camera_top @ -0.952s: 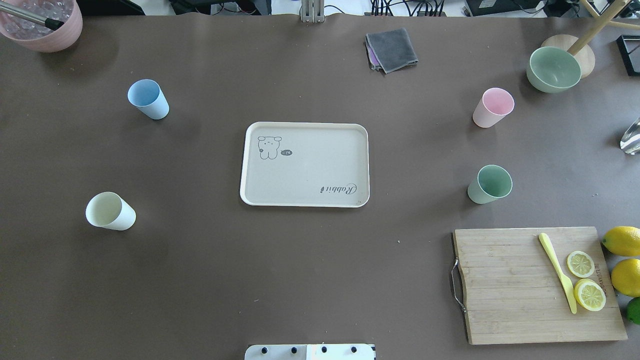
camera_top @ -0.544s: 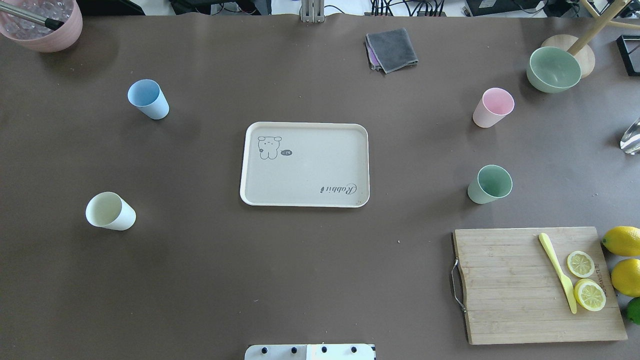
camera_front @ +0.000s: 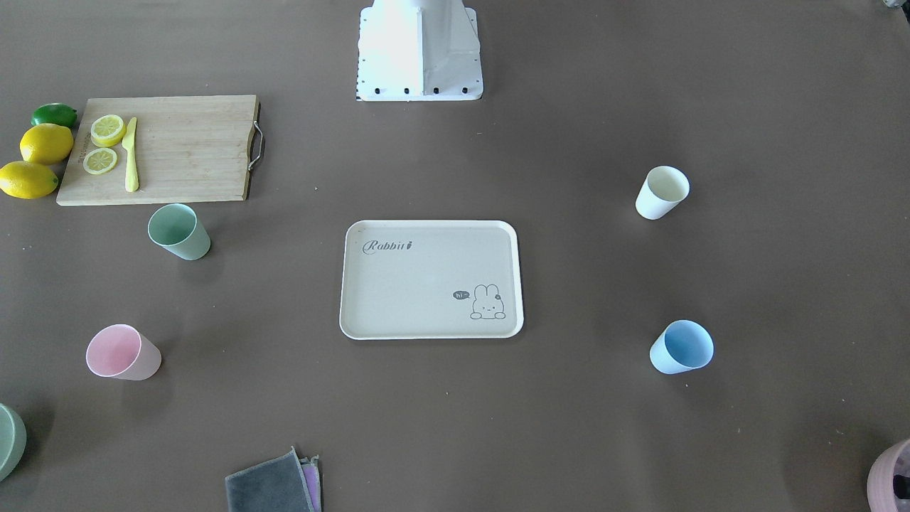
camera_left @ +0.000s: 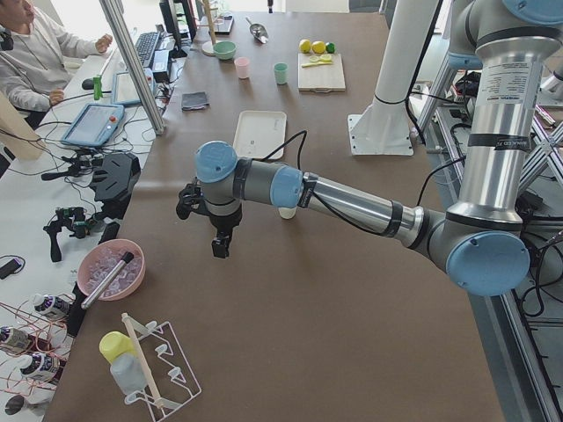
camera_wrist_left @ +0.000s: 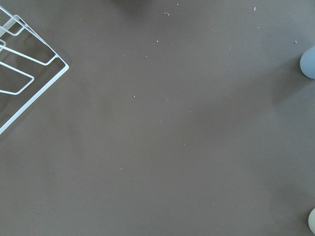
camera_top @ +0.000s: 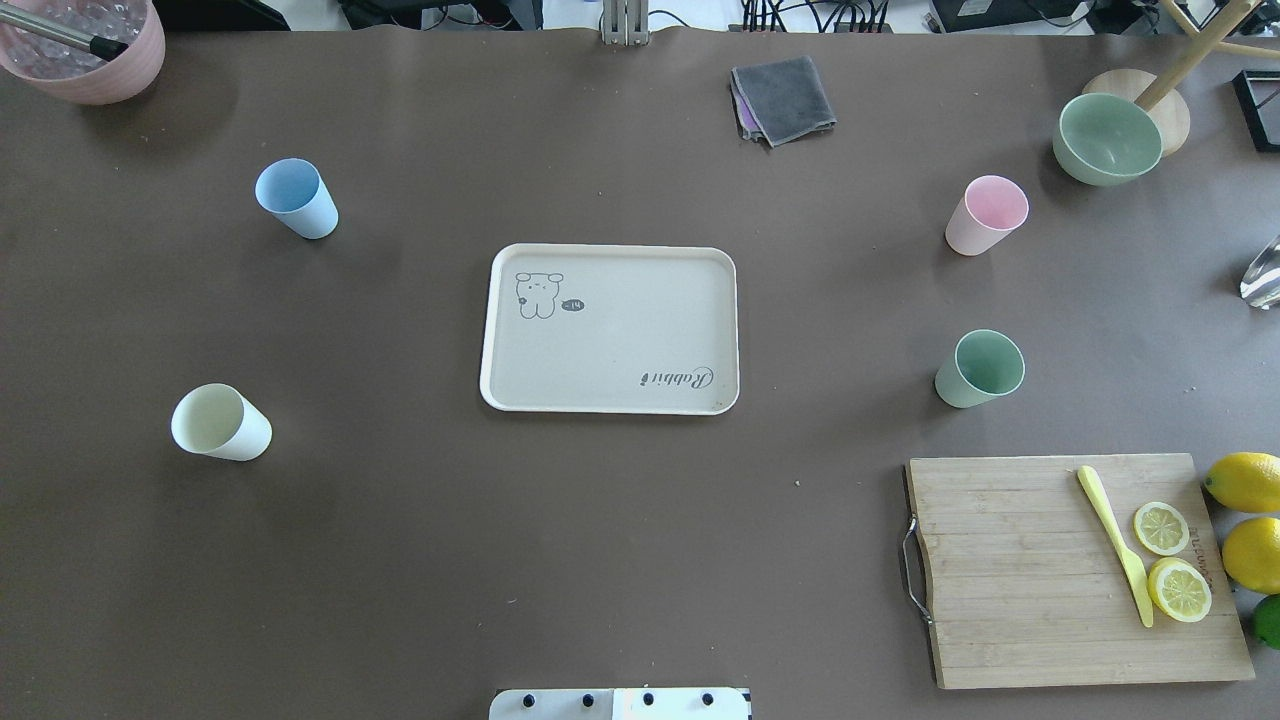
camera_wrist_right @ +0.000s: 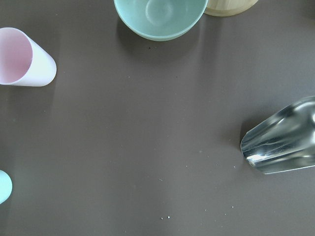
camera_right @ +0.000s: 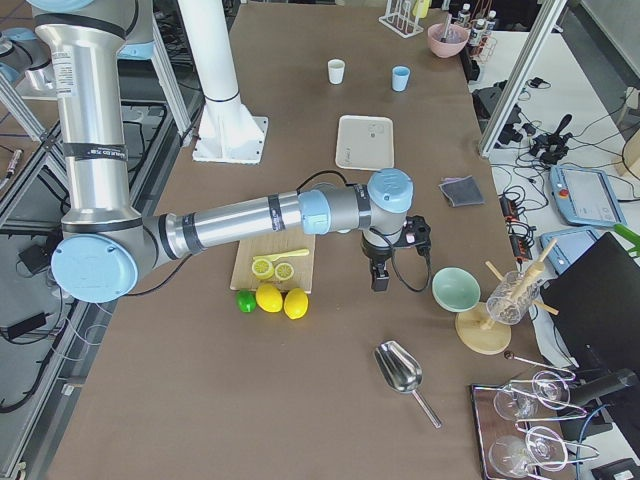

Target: Place all cups on tray

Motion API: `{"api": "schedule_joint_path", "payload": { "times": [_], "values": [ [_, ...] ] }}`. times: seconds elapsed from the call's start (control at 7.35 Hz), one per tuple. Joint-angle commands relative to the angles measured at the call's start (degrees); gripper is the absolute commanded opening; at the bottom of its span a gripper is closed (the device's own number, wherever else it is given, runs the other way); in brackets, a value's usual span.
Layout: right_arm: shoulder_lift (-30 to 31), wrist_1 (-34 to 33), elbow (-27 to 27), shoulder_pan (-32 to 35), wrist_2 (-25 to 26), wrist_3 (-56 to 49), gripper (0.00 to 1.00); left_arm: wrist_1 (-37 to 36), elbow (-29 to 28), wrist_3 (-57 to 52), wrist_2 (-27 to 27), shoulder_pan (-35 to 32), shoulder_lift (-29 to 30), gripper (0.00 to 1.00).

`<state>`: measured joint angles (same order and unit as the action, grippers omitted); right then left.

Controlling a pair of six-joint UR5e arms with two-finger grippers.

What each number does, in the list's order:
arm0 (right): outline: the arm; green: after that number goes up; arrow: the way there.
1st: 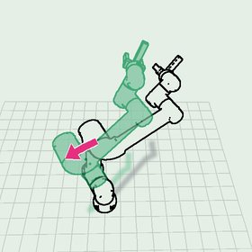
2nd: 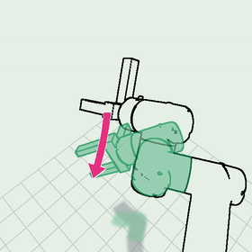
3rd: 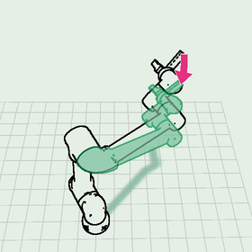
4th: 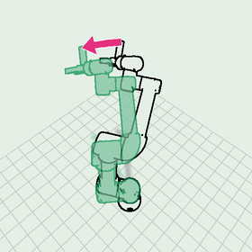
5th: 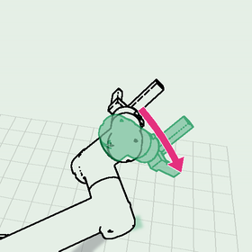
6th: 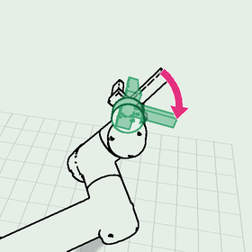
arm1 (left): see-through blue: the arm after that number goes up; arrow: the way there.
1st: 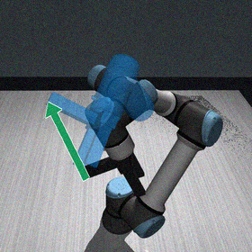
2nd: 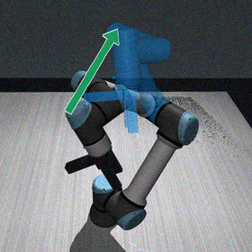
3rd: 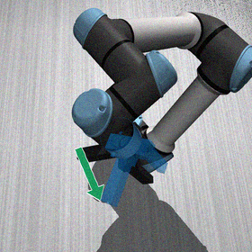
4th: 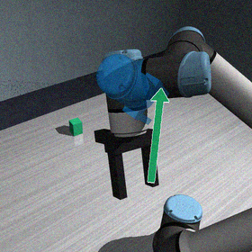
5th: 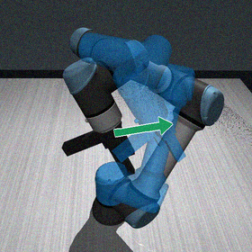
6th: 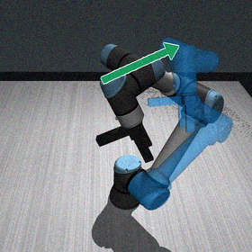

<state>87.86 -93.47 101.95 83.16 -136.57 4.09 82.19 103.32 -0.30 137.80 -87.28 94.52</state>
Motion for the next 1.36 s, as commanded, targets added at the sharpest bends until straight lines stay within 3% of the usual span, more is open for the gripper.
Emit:
{"api": "schedule_joint_path", "payload": {
  "times": [0.0,0.68,1.22],
  "values": [
    [0.47,1.1,-0.26,-0.2,-0.27,0.04,1.0,0.07,0.83,0.03,0.1,0.0,-0.48,0.98],
    [-0.14,1.19,0.09,-1.07,-1.23,-0.49,1.0,-0.1,0.65,0.21,2.74,0.0,-0.48,0.98],
    [-1.89,1.19,2.99,-9.23,-1.24,1.35,1.0,-0.1,0.74,0.38,2.74,0.0,-0.65,0.98]
  ]
}}
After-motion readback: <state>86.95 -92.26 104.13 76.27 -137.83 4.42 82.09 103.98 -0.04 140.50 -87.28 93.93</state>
